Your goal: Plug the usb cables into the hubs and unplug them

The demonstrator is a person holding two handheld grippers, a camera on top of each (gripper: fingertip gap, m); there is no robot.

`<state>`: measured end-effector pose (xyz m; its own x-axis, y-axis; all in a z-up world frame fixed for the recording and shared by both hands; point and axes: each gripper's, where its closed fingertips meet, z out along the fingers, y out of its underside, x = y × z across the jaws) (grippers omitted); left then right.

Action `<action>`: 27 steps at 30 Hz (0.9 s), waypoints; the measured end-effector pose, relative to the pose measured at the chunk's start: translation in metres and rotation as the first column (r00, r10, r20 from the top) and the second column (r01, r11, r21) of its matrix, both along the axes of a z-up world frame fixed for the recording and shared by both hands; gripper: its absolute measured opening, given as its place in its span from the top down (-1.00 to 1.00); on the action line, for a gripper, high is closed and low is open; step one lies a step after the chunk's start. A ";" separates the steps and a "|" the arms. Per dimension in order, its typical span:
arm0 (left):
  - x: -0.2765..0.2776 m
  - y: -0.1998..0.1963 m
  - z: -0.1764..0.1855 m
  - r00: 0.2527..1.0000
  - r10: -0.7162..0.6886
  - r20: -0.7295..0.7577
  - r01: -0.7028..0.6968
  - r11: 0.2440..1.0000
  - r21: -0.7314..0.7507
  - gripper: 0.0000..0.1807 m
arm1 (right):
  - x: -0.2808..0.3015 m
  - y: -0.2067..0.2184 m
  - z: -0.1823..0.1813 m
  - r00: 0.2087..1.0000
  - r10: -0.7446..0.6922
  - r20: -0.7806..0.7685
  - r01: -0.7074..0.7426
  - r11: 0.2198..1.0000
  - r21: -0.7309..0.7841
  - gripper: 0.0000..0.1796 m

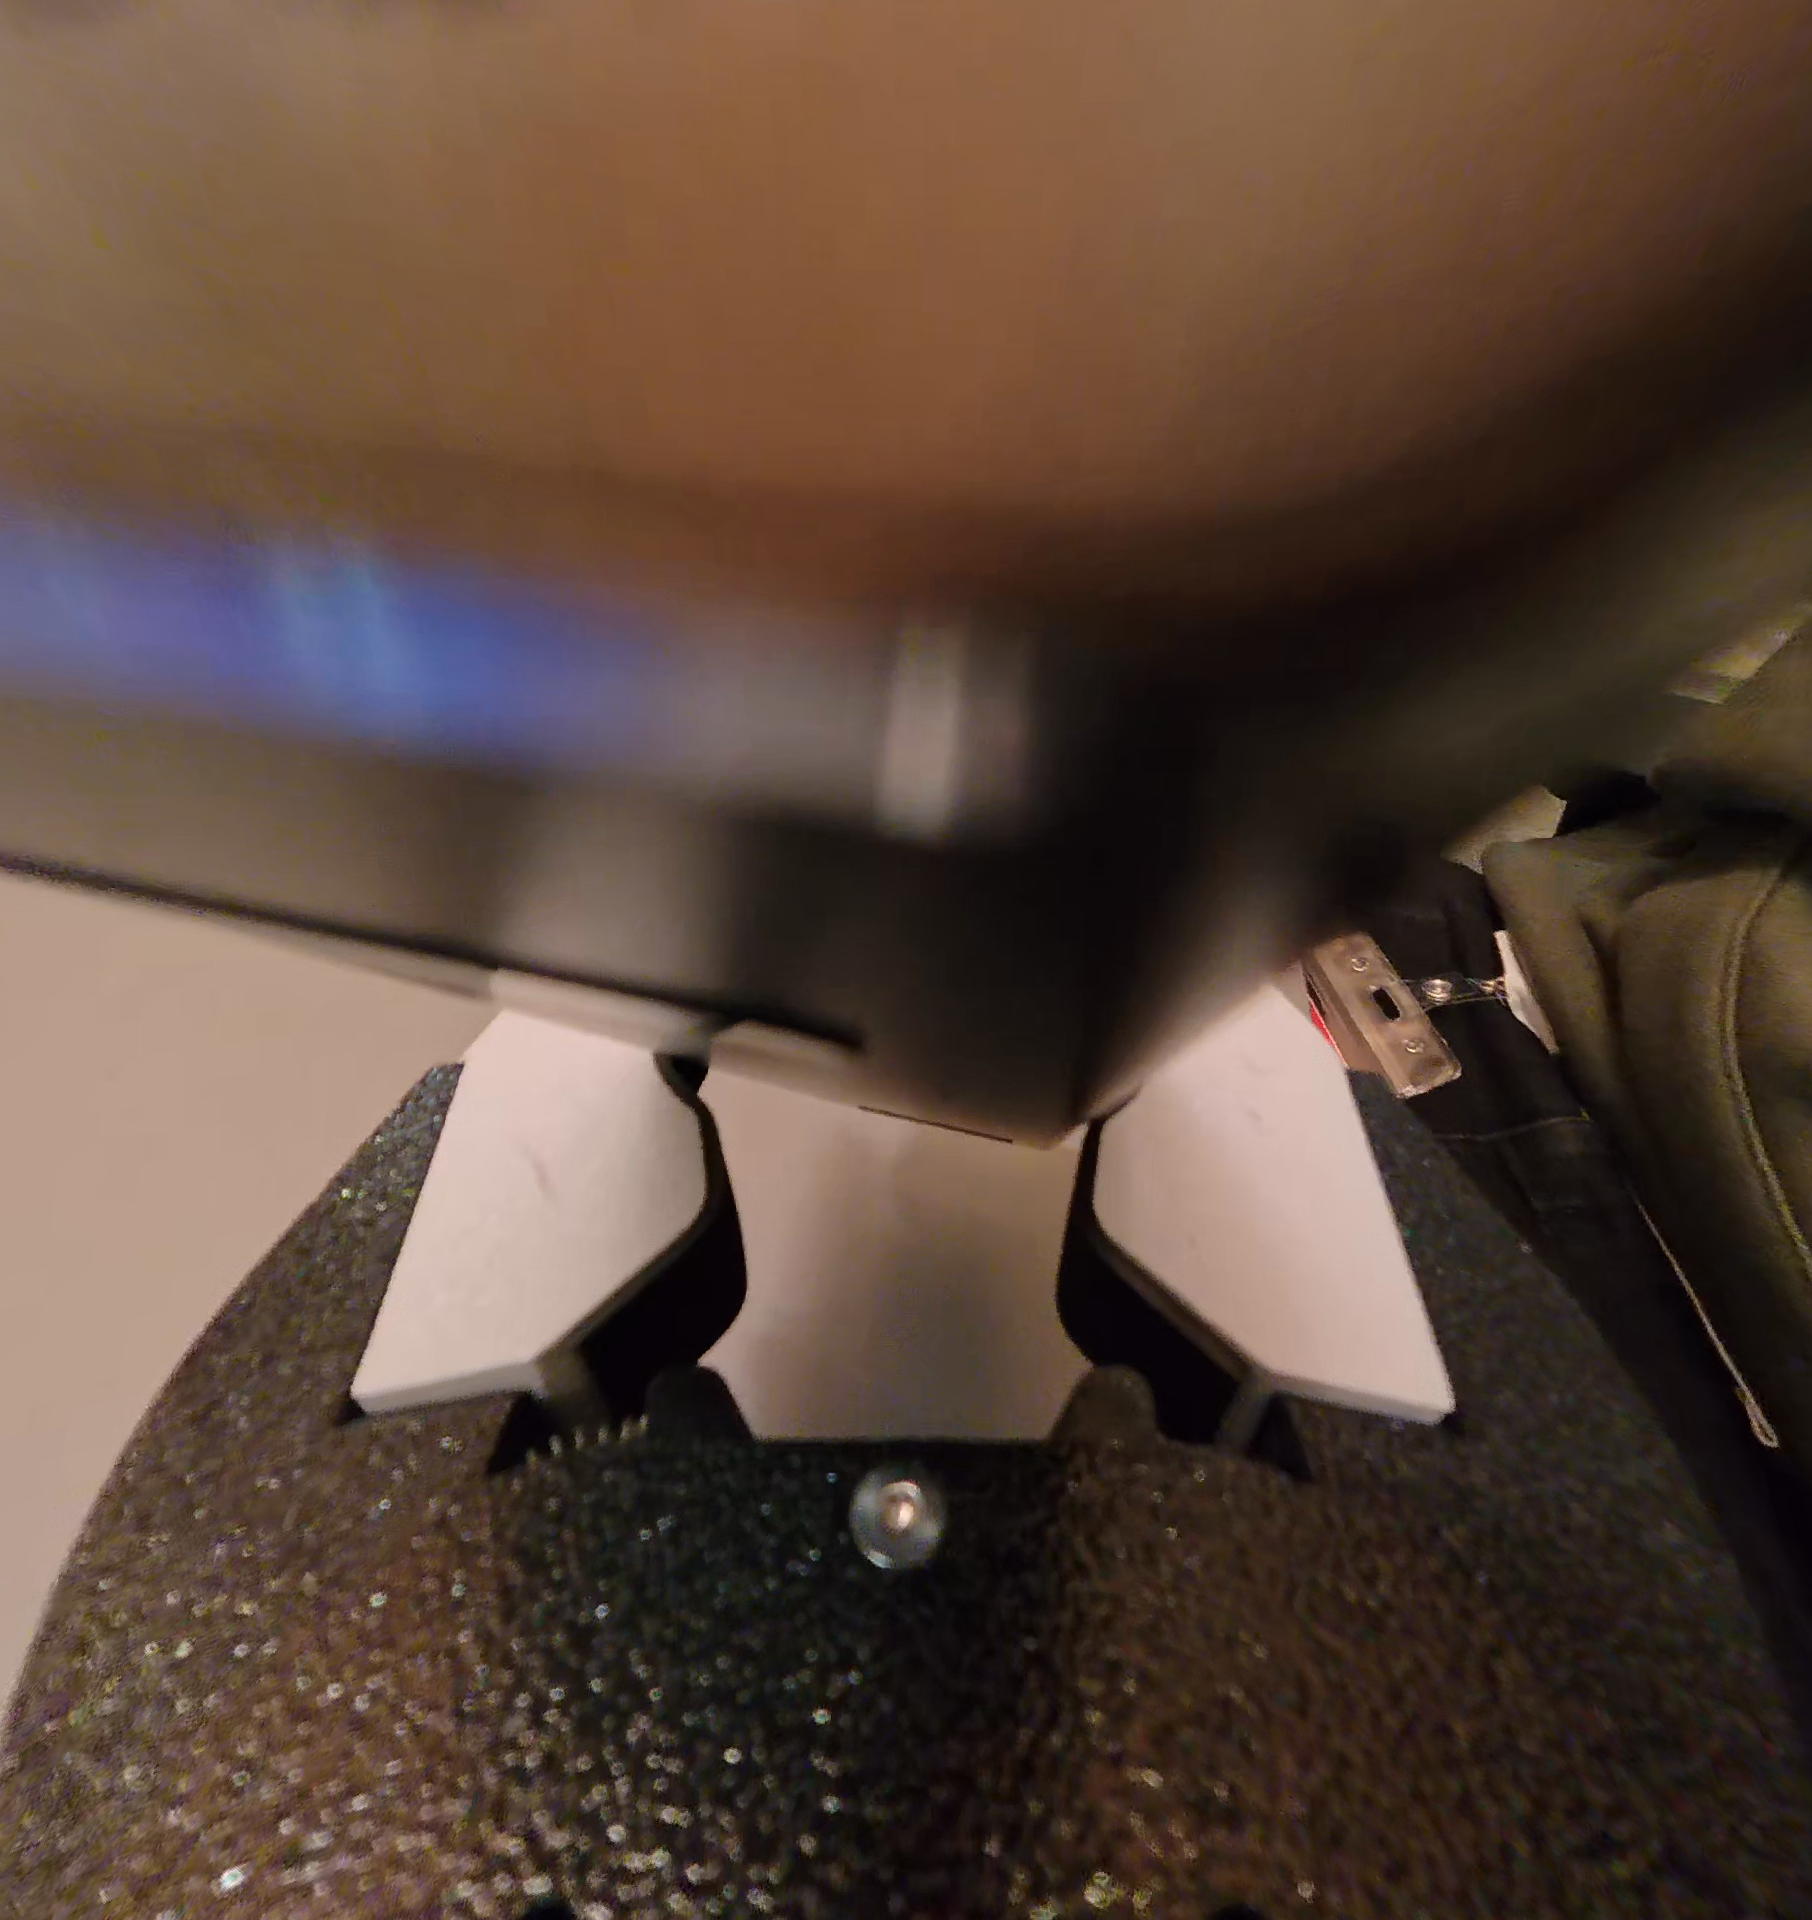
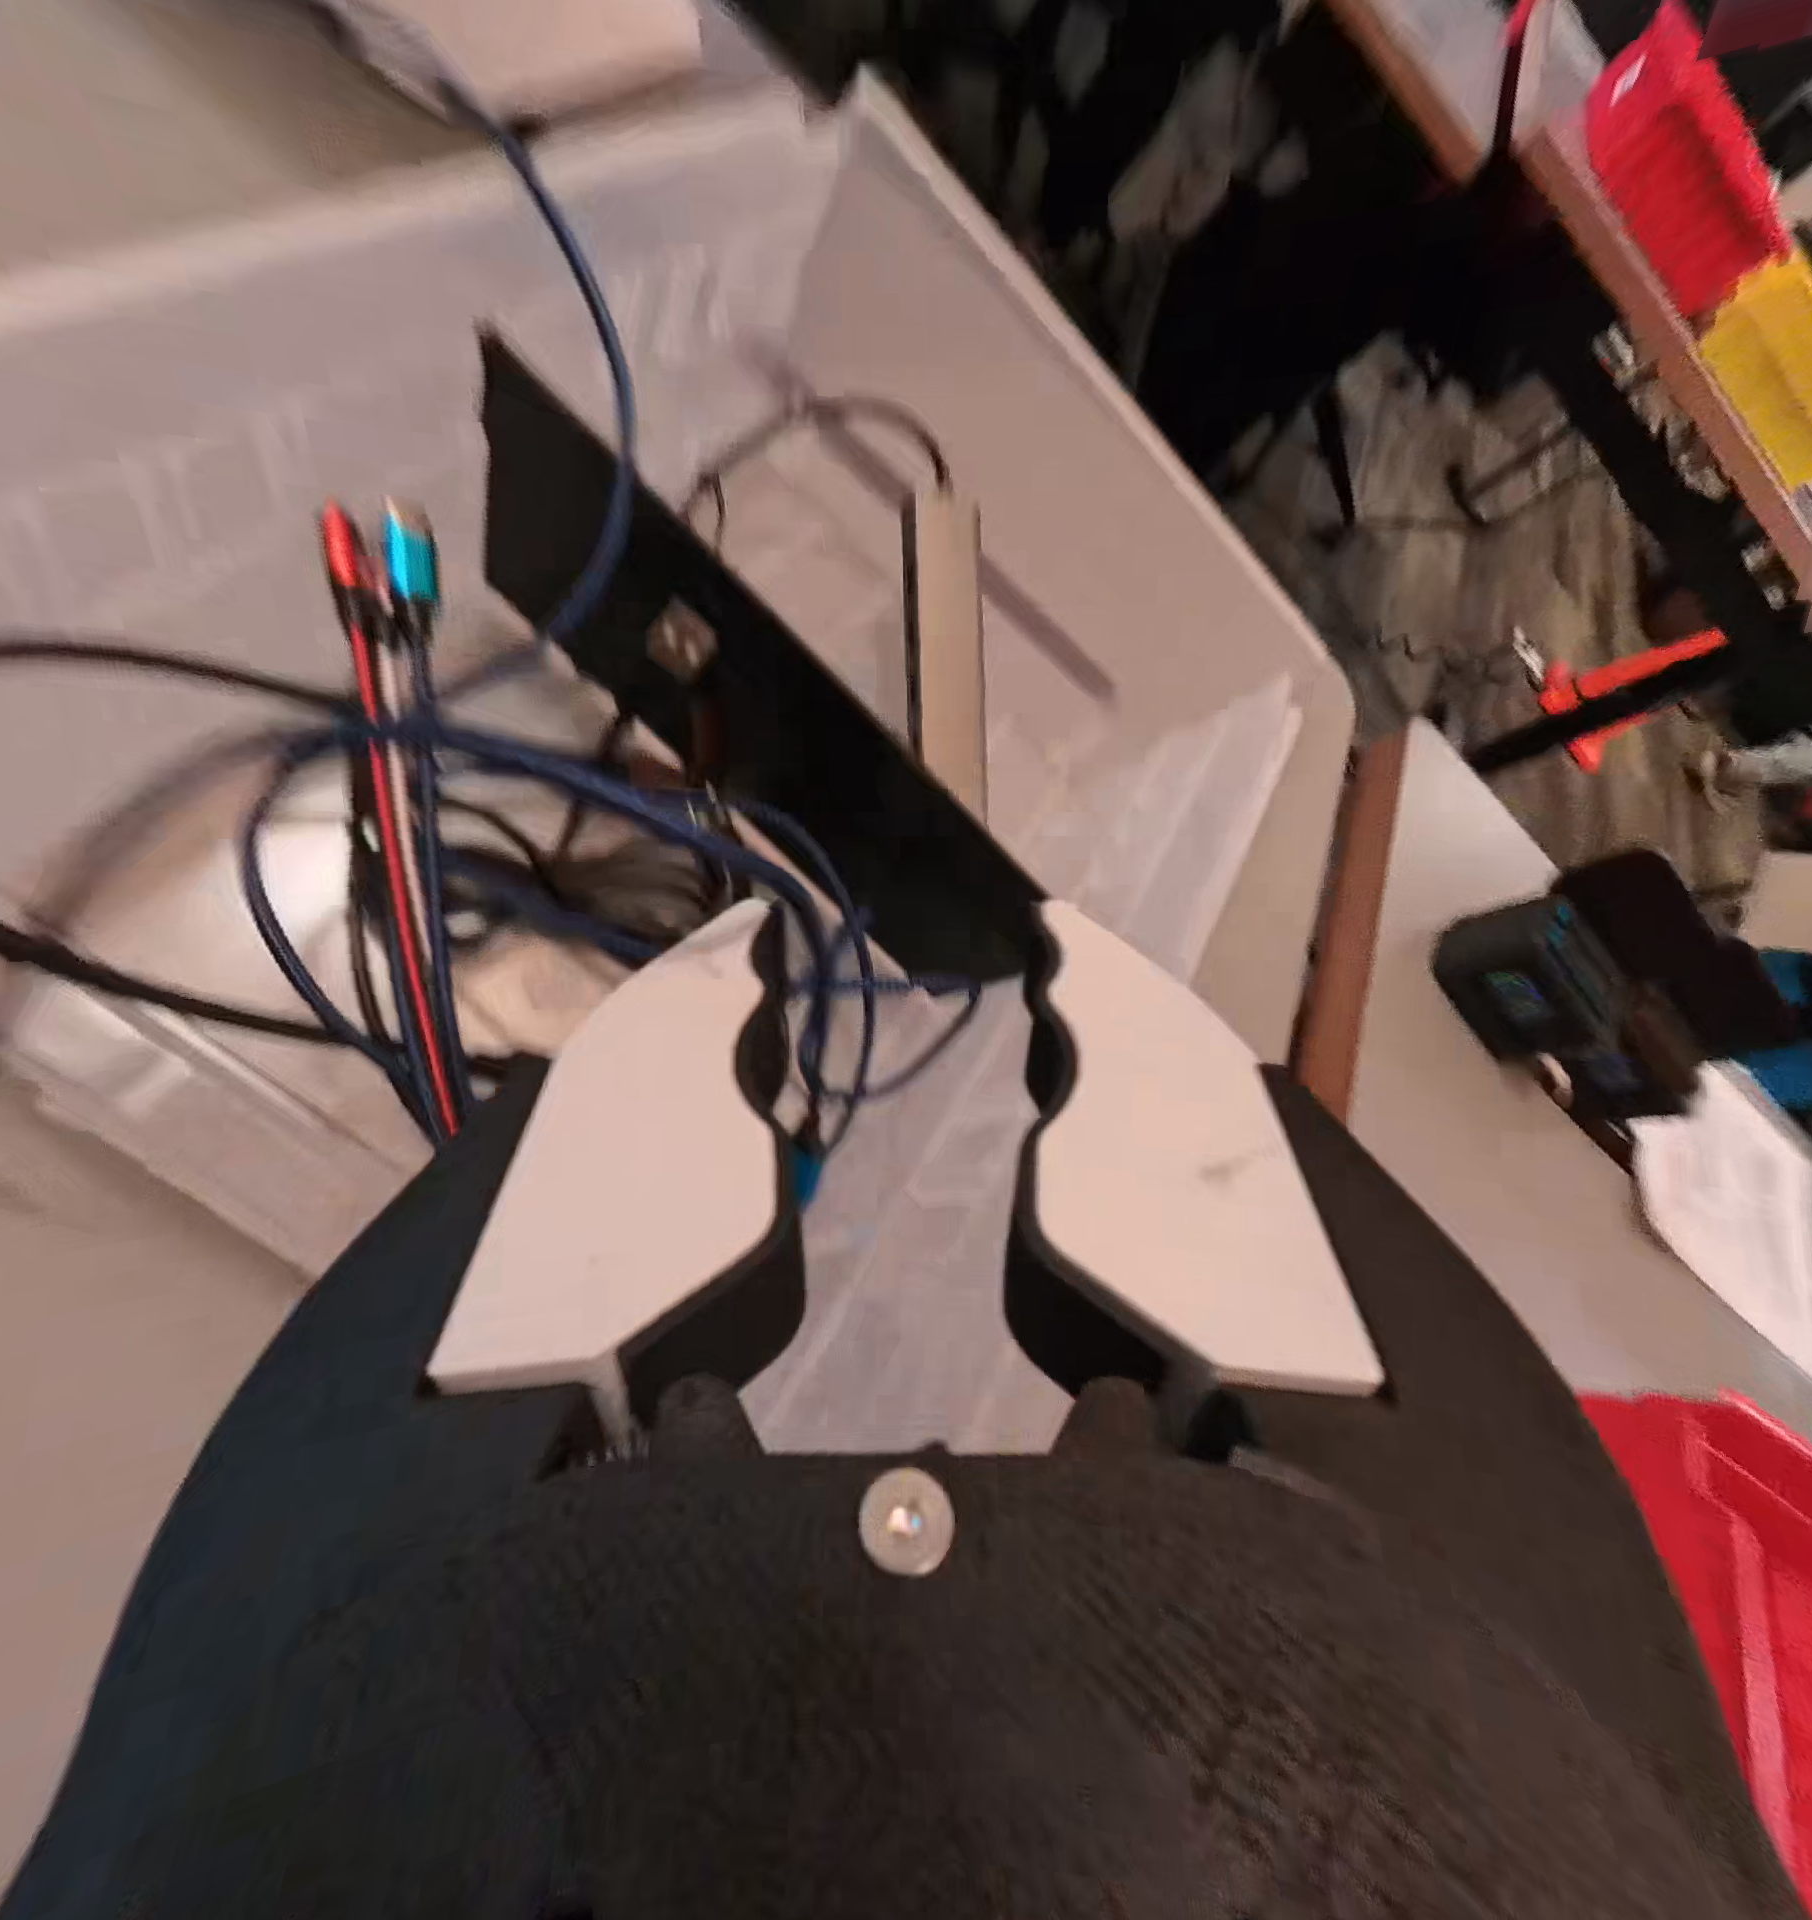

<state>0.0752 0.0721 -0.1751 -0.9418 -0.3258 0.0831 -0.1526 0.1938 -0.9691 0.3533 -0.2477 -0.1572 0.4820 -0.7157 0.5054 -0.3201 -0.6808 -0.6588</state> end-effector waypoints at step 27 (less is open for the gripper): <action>0.002 -0.007 0.027 0.989 0.087 0.123 -0.100 0.990 0.104 0.19 | -0.285 0.318 0.083 0.521 0.831 0.196 -0.775 0.363 0.517 -0.05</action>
